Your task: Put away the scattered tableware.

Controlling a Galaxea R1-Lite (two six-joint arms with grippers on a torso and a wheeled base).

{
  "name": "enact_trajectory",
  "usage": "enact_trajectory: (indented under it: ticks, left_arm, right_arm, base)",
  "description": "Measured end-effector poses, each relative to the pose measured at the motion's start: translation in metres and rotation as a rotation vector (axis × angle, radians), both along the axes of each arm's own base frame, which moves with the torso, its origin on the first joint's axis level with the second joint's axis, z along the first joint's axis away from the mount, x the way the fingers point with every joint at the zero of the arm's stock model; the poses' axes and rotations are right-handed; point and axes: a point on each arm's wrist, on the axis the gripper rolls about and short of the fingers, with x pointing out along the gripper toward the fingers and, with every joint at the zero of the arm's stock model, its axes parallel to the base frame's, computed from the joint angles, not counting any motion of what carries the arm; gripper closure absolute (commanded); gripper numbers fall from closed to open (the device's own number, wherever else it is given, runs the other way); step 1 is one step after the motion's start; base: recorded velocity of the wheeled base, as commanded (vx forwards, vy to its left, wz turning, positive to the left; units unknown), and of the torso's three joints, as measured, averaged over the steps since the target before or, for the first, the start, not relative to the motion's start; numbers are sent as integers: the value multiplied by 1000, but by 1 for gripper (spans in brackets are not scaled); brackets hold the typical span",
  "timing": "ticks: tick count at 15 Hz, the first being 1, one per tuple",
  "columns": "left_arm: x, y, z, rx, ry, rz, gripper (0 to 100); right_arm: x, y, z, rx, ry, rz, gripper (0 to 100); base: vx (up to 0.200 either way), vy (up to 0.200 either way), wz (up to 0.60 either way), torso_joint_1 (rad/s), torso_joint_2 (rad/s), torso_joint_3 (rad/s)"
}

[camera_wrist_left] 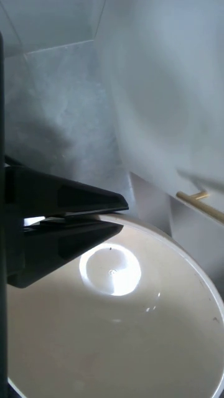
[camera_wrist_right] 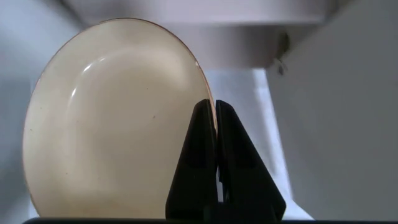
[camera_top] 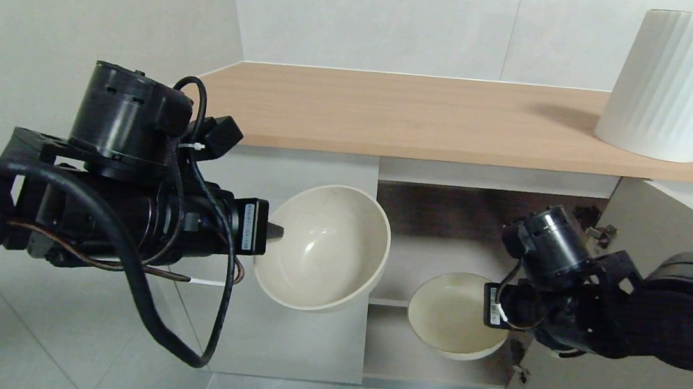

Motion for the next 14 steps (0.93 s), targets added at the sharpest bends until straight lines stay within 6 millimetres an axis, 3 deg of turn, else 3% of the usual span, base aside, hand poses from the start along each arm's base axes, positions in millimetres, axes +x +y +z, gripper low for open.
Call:
enact_trajectory:
  ticks: [4,9,14]
  left_arm:
    - [1,-2,-4,9,10,-5,100]
    - [0,-4,-3,9,9,-9,100]
    - [-1,-4,-3,8,9,-11,100]
  right_arm:
    - [61,6,-40,5,-1,-87,100]
    - [135,-3,-89,-28,-28,-228,100]
    - [172,-8,-128,-86,-48,-318,100]
  base:
    - [0,0,0,0,0,0]
    - [0,0,0,0,0,0]
    - [0,0,0,0,0,0]
